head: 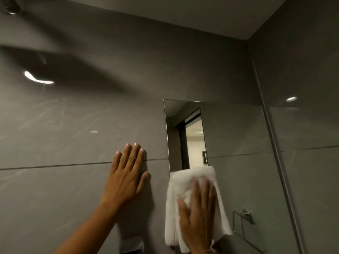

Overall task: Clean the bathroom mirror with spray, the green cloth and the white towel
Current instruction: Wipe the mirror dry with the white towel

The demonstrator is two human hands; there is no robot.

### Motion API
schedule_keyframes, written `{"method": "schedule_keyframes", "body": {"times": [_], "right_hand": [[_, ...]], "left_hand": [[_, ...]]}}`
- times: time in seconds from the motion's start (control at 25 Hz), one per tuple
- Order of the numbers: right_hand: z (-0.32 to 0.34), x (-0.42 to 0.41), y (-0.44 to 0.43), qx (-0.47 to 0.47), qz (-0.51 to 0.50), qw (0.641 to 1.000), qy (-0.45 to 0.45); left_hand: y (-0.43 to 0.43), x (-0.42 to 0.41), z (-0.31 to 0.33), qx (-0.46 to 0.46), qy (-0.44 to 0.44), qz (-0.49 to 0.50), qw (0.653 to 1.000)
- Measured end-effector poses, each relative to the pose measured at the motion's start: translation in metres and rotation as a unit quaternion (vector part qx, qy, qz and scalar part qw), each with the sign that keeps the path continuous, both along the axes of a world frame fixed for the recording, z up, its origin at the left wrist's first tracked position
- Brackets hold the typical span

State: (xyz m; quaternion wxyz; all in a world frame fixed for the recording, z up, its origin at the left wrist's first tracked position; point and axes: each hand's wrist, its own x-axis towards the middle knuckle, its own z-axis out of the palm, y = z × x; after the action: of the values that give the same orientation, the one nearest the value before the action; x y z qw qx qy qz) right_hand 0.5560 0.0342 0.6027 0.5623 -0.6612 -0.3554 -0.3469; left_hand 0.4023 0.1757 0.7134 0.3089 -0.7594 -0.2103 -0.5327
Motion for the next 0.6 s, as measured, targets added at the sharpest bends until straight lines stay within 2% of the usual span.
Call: {"method": "schedule_keyframes", "body": {"times": [0.04, 0.12, 0.16, 0.28, 0.4, 0.48, 0.56, 0.6], "right_hand": [[-0.001, 0.008, 0.014, -0.017, -0.056, 0.998, -0.026], [0.016, 0.011, 0.030, -0.043, -0.131, 0.989, -0.060], [0.037, 0.004, 0.030, -0.042, -0.129, 0.988, -0.072], [0.104, 0.003, 0.035, -0.021, -0.107, 0.976, -0.188], [0.160, 0.027, 0.025, -0.051, -0.101, 0.942, -0.316], [0.183, 0.071, 0.004, -0.064, -0.123, 0.914, -0.381], [0.206, 0.142, -0.025, -0.029, -0.164, 0.920, -0.354], [0.217, 0.181, -0.045, 0.008, -0.177, 0.940, -0.291]], "left_hand": [[0.009, 0.004, -0.003, 0.051, 0.017, 0.022, 0.998], [0.017, 0.008, -0.009, 0.058, 0.009, 0.043, 0.997], [0.015, 0.009, -0.007, 0.056, 0.005, 0.035, 0.998], [0.014, 0.015, -0.009, 0.060, 0.001, 0.036, 0.998], [0.013, 0.014, -0.008, 0.069, -0.010, 0.033, 0.997], [0.012, 0.014, -0.008, 0.073, -0.026, 0.028, 0.997], [0.015, 0.017, -0.008, 0.083, -0.025, 0.024, 0.996], [0.018, 0.018, -0.009, 0.092, -0.027, 0.032, 0.995]]}}
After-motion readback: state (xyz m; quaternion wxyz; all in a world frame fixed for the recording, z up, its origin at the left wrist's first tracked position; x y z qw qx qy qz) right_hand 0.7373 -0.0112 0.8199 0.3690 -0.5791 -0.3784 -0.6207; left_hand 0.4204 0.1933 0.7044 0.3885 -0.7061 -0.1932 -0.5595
